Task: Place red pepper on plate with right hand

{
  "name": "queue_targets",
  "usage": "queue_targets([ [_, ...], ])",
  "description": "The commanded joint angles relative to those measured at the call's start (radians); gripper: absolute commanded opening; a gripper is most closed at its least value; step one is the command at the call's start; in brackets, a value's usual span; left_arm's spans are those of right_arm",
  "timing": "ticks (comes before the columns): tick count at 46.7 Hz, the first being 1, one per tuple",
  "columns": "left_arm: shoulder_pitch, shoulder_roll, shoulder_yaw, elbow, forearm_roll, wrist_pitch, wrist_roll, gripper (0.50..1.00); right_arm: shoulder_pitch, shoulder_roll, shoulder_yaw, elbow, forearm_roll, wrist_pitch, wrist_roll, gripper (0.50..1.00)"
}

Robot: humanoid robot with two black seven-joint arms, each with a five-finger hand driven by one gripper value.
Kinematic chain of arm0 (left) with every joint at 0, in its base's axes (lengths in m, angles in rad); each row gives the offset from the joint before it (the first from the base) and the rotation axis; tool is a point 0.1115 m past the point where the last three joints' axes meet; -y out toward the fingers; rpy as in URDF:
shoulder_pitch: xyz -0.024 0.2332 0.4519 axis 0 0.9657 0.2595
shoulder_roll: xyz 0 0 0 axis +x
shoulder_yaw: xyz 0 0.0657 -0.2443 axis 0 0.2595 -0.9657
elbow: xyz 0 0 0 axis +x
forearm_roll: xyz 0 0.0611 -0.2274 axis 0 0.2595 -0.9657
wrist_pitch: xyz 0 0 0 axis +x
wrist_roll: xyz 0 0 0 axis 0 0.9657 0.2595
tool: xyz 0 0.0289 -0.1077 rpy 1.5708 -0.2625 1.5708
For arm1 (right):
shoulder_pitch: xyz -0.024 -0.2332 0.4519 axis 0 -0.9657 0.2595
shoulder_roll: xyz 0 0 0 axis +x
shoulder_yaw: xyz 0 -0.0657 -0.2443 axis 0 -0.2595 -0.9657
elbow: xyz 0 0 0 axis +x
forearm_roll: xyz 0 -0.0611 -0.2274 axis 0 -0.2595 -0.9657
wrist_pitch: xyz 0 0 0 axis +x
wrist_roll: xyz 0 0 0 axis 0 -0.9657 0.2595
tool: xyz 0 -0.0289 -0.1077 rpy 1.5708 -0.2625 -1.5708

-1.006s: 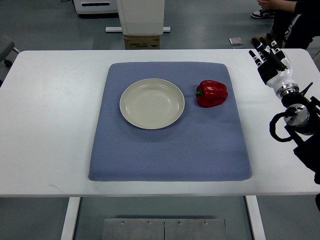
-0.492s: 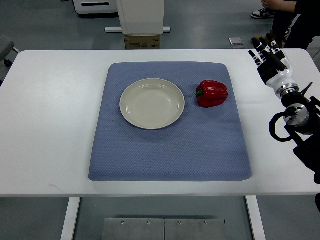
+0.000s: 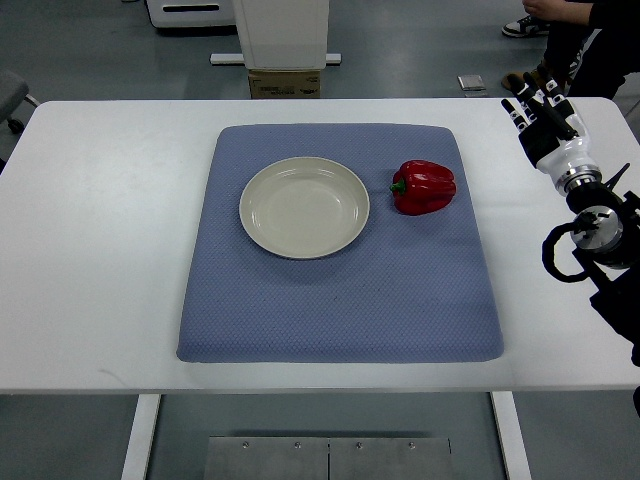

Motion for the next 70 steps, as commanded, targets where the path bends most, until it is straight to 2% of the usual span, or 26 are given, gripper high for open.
queue_targets([
  [1, 0.000, 0.000, 0.000, 0.000, 0.000, 0.000, 0.000, 1.000, 0.000, 0.000, 0.000, 0.000, 0.000, 0.000, 0.000, 1.000],
  [40, 0.000, 0.000, 0.000, 0.000, 0.000, 0.000, 0.000, 1.000, 0.028, -0.040, -0.009, -0.023, 0.000, -0.015, 0.003, 1.000],
  [70, 0.000, 0.000, 0.000, 0.000, 0.000, 0.000, 0.000, 1.000, 0.027, 0.012, -0.025, -0.041, 0.000, -0.003, 0.014, 1.000],
])
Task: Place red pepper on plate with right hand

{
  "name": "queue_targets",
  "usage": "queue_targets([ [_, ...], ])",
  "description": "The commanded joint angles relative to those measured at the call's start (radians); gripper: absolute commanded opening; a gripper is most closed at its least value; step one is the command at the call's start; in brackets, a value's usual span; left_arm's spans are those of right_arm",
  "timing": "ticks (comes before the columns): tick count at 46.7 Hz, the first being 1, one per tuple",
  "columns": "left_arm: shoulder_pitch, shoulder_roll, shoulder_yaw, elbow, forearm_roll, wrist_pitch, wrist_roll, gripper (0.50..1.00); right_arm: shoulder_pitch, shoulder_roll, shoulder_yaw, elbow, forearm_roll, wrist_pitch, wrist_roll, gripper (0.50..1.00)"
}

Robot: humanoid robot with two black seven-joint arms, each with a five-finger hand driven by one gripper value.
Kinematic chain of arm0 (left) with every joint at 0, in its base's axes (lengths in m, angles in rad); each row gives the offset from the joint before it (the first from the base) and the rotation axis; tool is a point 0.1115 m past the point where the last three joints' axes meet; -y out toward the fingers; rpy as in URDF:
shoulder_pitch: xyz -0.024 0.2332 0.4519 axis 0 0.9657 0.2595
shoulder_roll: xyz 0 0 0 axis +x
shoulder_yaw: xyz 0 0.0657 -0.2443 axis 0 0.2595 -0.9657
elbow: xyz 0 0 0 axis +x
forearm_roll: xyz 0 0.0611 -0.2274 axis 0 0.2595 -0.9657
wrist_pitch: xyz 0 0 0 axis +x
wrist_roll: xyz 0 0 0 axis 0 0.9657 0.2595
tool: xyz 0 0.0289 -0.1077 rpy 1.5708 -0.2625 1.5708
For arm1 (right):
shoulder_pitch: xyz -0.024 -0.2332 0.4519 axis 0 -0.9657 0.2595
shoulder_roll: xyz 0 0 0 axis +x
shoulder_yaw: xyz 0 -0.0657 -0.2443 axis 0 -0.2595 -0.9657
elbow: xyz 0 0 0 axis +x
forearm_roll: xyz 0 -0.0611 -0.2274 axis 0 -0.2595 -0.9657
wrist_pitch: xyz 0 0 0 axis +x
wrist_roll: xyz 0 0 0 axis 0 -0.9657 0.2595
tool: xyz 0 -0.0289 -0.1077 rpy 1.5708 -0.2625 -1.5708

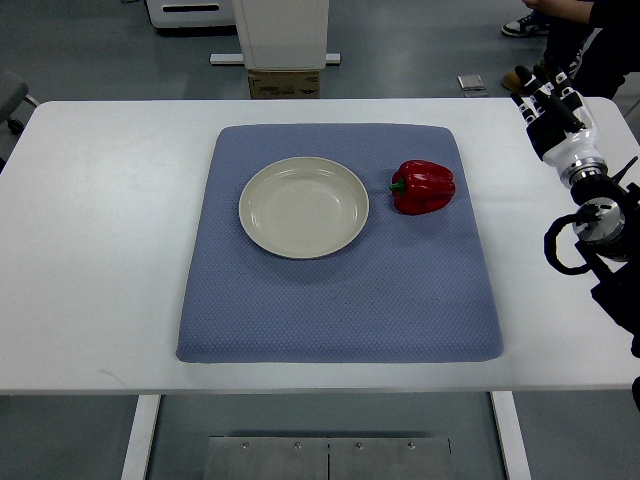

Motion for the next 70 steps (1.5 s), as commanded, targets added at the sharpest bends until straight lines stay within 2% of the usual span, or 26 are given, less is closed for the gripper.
queue_targets([
  [1, 0.000, 0.000, 0.000, 0.000, 0.000, 0.000, 0.000, 1.000, -0.006, 0.000, -0.022, 0.002, -0.001, 0.008, 0.000, 1.000],
  [16, 0.000, 0.000, 0.000, 0.000, 0.000, 0.000, 0.000, 1.000, 0.004, -0.031, -0.139, 0.014, -0.023, 0.032, 0.005, 1.000],
  [28, 0.000, 0.000, 0.000, 0.000, 0.000, 0.000, 0.000, 1.000, 0.076, -0.133, -0.384, 0.072, -0.096, 0.101, 0.005, 1.000],
  [37, 0.000, 0.000, 0.000, 0.000, 0.000, 0.000, 0.000, 1.000, 0.163, -0.179, -0.571, 0.098, -0.201, 0.109, 0.005, 1.000],
  [58, 0.000, 0.000, 0.000, 0.000, 0.000, 0.000, 0.000, 1.000, 0.372, -0.161, -0.941, 0.089, -0.385, 0.115, 0.006, 1.000],
  [70, 0.000, 0.000, 0.000, 0.000, 0.000, 0.000, 0.000, 1.000, 0.398, -0.156, -1.010, 0.087, -0.448, 0.124, 0.006, 1.000],
])
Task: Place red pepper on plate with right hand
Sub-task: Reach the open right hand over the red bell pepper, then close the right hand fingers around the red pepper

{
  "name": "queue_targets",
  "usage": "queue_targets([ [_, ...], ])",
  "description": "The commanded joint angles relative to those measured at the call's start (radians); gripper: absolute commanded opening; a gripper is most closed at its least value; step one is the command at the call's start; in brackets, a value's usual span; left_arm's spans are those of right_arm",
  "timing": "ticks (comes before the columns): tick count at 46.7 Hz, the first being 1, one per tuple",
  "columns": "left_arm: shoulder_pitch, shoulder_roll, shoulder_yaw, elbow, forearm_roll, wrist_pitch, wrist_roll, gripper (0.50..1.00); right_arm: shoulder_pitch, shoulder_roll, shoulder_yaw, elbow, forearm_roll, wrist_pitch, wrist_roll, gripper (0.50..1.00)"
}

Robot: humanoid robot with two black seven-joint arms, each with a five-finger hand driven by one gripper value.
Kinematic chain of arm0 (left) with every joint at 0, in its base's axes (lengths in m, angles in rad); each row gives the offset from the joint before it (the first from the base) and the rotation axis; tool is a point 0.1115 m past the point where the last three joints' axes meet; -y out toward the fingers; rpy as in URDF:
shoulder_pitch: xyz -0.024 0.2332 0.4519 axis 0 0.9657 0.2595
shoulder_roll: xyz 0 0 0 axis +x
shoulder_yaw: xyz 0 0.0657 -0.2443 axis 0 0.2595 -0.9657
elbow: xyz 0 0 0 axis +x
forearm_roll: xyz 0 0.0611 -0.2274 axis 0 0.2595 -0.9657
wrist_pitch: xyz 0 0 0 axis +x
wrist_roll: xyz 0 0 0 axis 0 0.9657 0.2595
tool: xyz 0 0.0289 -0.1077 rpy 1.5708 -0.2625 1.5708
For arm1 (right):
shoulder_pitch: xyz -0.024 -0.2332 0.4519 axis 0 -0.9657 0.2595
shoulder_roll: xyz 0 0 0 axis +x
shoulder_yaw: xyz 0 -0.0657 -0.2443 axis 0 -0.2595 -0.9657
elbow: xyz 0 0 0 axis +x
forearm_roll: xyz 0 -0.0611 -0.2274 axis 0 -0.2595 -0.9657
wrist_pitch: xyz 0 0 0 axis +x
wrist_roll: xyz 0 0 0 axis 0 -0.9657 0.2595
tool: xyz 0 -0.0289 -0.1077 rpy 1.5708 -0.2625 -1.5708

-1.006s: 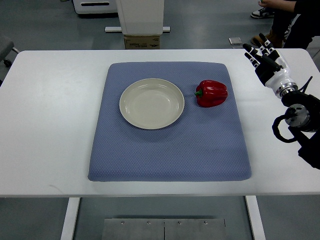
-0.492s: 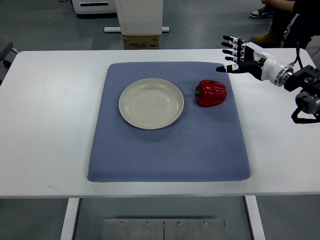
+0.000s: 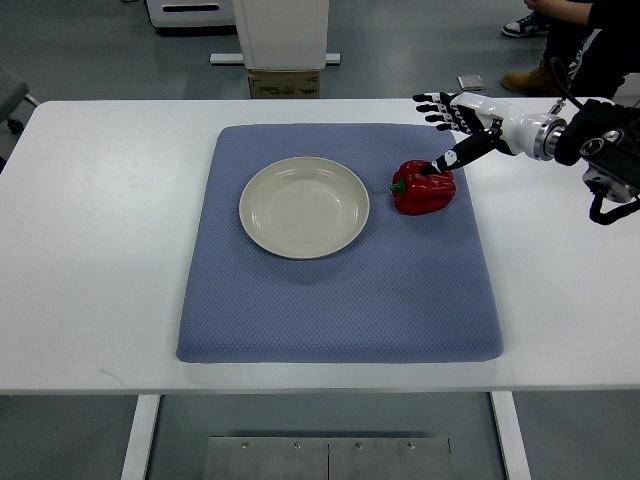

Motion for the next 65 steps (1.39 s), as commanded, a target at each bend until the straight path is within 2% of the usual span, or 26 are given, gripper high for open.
queue_targets([
  [1, 0.000, 0.000, 0.000, 0.000, 0.000, 0.000, 0.000, 1.000, 0.001, -0.002, -0.010, 0.000, -0.015, 0.007, 0.002, 1.000],
  [12, 0.000, 0.000, 0.000, 0.000, 0.000, 0.000, 0.000, 1.000, 0.000, 0.004, -0.077, -0.030, -0.018, 0.037, 0.075, 1.000],
  [23, 0.000, 0.000, 0.000, 0.000, 0.000, 0.000, 0.000, 1.000, -0.003, 0.021, -0.102, -0.037, -0.046, 0.020, 0.066, 1.000],
  [33, 0.000, 0.000, 0.000, 0.000, 0.000, 0.000, 0.000, 1.000, -0.011, 0.093, -0.116, -0.072, -0.050, -0.049, 0.039, 1.000],
  [40, 0.000, 0.000, 0.000, 0.000, 0.000, 0.000, 0.000, 1.000, -0.011, 0.133, -0.189, -0.090, -0.069, -0.086, 0.043, 1.000],
  [52, 0.000, 0.000, 0.000, 0.000, 0.000, 0.000, 0.000, 1.000, -0.005, 0.137, -0.202, -0.092, -0.073, -0.114, 0.046, 1.000],
  [55, 0.000, 0.000, 0.000, 0.000, 0.000, 0.000, 0.000, 1.000, -0.006, 0.137, -0.202, -0.092, -0.079, -0.132, 0.048, 0.985],
  [58, 0.000, 0.000, 0.000, 0.000, 0.000, 0.000, 0.000, 1.000, -0.009, 0.139, -0.203, -0.092, -0.090, -0.155, 0.048, 0.949],
  [65, 0.000, 0.000, 0.000, 0.000, 0.000, 0.000, 0.000, 1.000, -0.012, 0.145, -0.232, -0.093, -0.108, -0.177, 0.046, 0.947],
])
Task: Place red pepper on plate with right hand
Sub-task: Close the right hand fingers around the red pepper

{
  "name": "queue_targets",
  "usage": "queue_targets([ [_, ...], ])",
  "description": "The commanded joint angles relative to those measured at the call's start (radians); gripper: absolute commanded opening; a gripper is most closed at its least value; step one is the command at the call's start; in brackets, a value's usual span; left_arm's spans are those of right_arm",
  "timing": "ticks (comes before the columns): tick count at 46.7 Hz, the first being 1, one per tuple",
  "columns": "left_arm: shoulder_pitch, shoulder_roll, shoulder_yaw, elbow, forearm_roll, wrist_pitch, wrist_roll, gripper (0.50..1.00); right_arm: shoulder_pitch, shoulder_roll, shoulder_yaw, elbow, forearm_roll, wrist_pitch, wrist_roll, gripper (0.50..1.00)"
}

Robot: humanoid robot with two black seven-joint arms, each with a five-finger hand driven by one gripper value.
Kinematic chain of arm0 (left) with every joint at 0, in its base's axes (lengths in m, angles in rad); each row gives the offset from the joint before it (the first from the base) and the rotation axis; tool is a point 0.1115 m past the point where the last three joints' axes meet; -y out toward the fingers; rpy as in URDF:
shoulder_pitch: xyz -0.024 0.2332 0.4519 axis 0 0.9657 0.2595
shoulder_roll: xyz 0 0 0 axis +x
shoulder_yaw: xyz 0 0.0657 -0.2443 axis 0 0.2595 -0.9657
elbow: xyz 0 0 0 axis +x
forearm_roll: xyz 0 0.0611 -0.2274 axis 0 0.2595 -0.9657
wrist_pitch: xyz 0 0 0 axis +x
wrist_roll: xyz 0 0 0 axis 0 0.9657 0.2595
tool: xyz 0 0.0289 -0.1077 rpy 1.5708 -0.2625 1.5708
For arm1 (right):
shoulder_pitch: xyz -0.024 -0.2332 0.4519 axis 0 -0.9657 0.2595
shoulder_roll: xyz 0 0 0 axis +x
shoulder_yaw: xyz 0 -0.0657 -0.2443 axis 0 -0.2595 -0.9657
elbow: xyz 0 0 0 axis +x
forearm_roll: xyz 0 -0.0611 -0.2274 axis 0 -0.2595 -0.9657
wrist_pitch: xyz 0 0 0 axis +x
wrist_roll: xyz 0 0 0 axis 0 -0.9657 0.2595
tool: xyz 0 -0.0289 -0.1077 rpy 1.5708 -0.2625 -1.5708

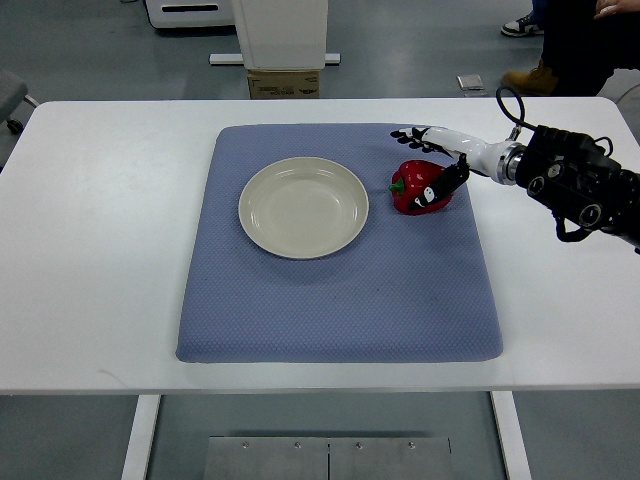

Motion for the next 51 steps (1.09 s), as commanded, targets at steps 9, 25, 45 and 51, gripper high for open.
queue_targets([
  [9, 0.000, 0.000, 0.000, 0.000, 0.000, 0.000, 0.000, 1.000, -0.002, 0.000, -0.031, -0.001, -0.003, -0.003, -0.003, 0.947],
  [25, 0.000, 0.000, 0.000, 0.000, 0.000, 0.000, 0.000, 1.000, -0.008, 0.005, -0.031, -0.001, -0.003, -0.003, -0.015, 0.734],
  [45, 0.000, 0.000, 0.000, 0.000, 0.000, 0.000, 0.000, 1.000, -0.005, 0.013, -0.018, -0.009, 0.001, -0.021, 0.031, 0.500],
  [51, 0.000, 0.000, 0.000, 0.000, 0.000, 0.000, 0.000, 1.000, -0.005, 0.042, -0.017, -0.010, 0.005, -0.082, 0.034, 0.500],
])
